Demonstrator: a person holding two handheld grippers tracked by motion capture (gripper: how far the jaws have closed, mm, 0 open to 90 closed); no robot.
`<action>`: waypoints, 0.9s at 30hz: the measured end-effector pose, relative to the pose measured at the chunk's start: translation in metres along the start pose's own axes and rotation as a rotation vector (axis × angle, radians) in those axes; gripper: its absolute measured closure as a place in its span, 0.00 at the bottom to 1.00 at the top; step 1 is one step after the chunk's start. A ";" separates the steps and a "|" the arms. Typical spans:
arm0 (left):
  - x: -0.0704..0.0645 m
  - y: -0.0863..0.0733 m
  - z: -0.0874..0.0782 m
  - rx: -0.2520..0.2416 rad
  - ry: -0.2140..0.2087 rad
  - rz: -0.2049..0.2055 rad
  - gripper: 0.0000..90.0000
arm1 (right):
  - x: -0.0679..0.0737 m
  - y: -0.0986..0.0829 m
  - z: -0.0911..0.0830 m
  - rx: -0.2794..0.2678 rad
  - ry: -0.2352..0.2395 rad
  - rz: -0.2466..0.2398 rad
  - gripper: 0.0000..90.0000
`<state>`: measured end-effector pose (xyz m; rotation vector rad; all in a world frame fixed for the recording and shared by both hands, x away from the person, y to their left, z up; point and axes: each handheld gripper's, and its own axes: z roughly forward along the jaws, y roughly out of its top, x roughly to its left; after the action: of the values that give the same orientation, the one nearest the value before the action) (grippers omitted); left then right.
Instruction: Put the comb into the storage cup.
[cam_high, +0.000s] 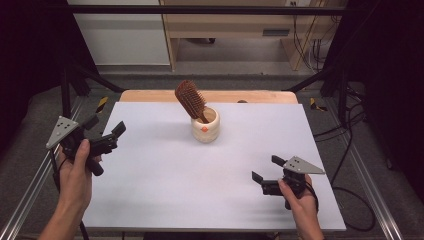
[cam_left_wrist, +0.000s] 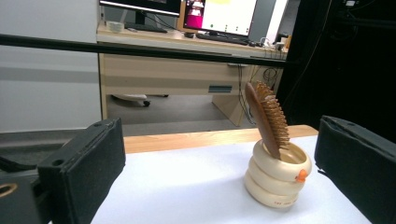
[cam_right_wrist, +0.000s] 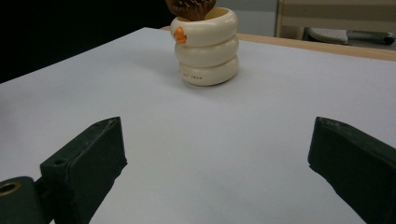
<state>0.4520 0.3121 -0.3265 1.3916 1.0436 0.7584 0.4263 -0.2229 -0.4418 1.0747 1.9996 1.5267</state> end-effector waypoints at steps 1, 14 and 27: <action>0.001 -0.001 -0.002 -0.001 0.002 0.004 0.02 | -0.001 0.000 -0.001 0.000 -0.002 -0.001 0.05; 0.012 -0.010 -0.023 -0.009 0.018 0.054 0.02 | -0.007 -0.004 -0.010 -0.007 -0.040 -0.029 0.05; 0.016 -0.021 -0.033 -0.010 0.027 0.085 0.02 | -0.008 -0.008 -0.013 -0.038 -0.059 -0.057 0.05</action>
<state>0.4245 0.3382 -0.3458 1.4285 1.0051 0.8456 0.4193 -0.2384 -0.4460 1.0273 1.9376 1.4809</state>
